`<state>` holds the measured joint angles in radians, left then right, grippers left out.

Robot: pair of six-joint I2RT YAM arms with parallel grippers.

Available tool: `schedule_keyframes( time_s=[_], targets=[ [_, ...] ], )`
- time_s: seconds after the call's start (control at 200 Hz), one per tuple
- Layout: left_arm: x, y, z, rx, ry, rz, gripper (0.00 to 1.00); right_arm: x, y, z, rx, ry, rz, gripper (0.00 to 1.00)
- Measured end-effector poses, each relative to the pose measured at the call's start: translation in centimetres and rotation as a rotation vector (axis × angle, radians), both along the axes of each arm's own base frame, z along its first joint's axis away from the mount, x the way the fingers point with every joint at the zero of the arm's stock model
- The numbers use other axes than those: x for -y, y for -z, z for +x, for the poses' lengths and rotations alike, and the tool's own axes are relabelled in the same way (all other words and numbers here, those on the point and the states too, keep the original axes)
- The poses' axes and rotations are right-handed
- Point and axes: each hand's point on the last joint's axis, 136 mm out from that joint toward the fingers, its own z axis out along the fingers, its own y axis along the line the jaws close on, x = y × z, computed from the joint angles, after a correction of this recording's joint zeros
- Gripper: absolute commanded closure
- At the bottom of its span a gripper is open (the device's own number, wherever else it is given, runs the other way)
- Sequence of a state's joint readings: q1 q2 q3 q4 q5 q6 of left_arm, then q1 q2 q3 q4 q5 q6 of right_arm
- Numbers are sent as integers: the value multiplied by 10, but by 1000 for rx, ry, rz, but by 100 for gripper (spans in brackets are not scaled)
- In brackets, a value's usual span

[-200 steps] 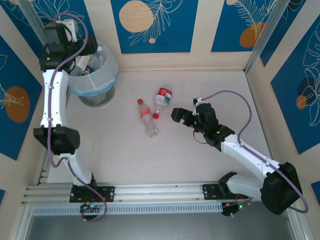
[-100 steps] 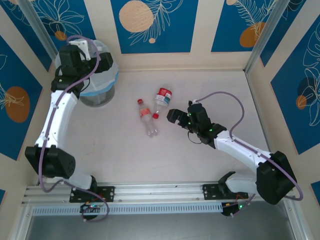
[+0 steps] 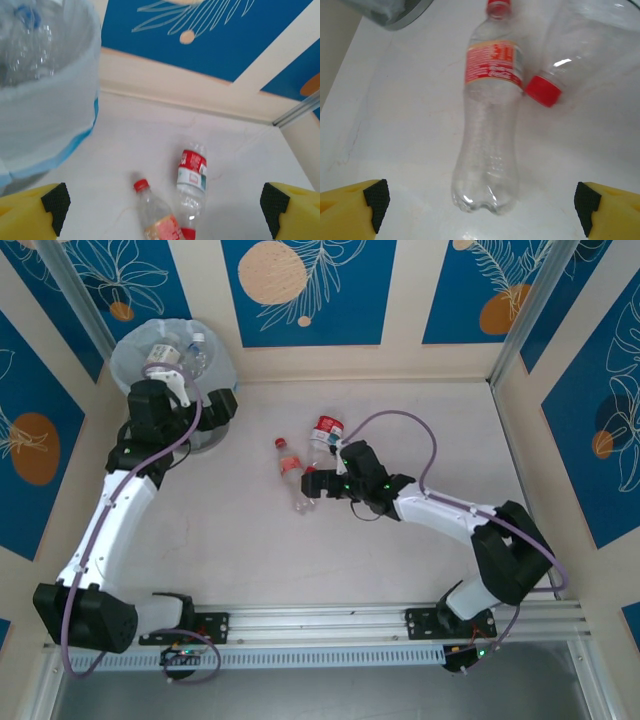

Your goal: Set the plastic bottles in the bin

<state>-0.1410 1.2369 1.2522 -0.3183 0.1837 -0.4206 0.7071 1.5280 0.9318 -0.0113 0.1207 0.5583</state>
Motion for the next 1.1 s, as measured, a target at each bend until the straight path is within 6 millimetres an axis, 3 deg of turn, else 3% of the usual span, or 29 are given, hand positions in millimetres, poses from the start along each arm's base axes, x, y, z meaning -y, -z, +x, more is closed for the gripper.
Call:
schedule_keyframes(
  time_s=[0.16,0.33,0.655,0.865,1.1],
  targets=[
    [-1,23,-4,-63,0,10,1,-28,13,-1,4,-92,-73,0],
    [-1,37,-8,-104,0,15,1,-45,31,0,-16,-114,-158,0],
    [-1,39,-8,-114,0,17,1,-38,65,2,-82,-77,-301,2],
    [-1,44,-6,-128,0,18,1,-41,84,-3,-120,-82,-359,16],
    [4,54,-7,-163,27,9,1,-36,99,-3,-145,-54,-399,42]
  ],
)
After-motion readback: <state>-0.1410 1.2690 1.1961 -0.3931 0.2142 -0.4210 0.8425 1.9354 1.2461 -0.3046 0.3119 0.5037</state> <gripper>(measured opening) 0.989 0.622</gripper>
